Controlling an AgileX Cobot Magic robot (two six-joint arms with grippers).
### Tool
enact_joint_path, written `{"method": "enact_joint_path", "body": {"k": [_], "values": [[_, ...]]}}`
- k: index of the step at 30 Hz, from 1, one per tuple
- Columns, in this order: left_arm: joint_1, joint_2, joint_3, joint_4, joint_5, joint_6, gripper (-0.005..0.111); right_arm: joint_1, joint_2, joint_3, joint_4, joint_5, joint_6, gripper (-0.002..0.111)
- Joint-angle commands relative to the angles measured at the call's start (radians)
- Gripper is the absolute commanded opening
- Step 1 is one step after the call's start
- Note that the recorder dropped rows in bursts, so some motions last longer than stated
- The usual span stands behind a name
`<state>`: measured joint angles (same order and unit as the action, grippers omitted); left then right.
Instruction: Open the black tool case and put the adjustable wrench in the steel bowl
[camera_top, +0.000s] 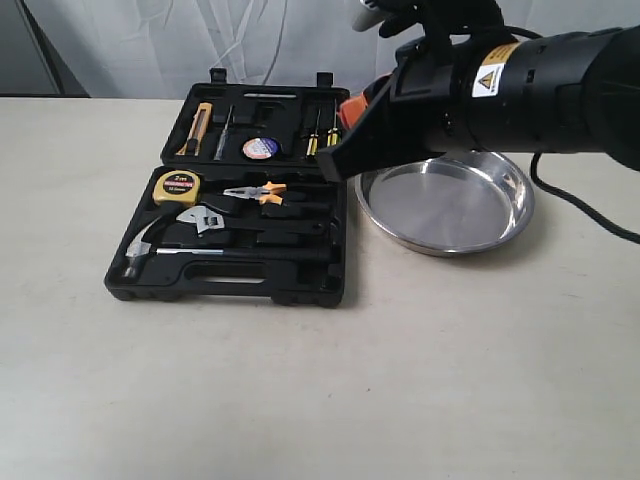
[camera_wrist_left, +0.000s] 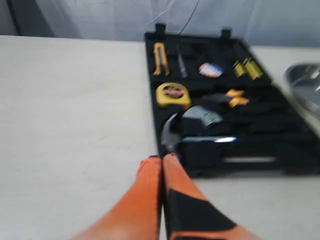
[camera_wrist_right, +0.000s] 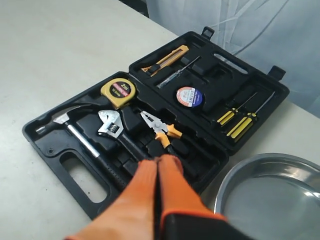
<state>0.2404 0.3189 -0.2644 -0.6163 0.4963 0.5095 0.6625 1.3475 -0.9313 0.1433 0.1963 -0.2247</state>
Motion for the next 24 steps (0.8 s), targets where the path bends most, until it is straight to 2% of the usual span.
{"method": "enact_joint_path", "body": {"k": [1,3,6,8,10,13,16,24], "values": [[-0.005,-0.004,0.06,0.306,-0.089,-0.005,0.0,-0.004,0.023,0.003,0.005,-0.065,-0.006,-0.001],[-0.016,-0.006,0.111,0.301,-0.197,-0.005,0.0,-0.004,0.064,-0.004,0.005,-0.075,-0.006,-0.001],[-0.075,-0.006,0.173,0.388,-0.241,-0.005,0.0,-0.004,0.138,-0.065,0.024,-0.021,-0.006,-0.001],[-0.118,-0.006,0.215,0.401,-0.239,-0.005,0.0,-0.004,0.22,-0.163,0.027,0.104,-0.006,-0.001],[-0.155,-0.006,0.264,0.401,-0.239,-0.005,0.0,-0.004,0.336,-0.356,0.027,0.32,-0.01,-0.001],[-0.172,-0.006,0.264,0.401,-0.248,0.025,0.0,-0.004,0.45,-0.556,0.056,0.526,-0.098,-0.001],[-0.174,-0.006,0.264,0.401,-0.25,0.025,0.0,0.0,0.57,-0.725,0.181,0.685,-0.261,-0.001],[-0.174,-0.006,0.264,0.401,-0.254,0.025,0.0,0.058,0.719,-0.848,0.203,0.683,-0.299,-0.001]]}}
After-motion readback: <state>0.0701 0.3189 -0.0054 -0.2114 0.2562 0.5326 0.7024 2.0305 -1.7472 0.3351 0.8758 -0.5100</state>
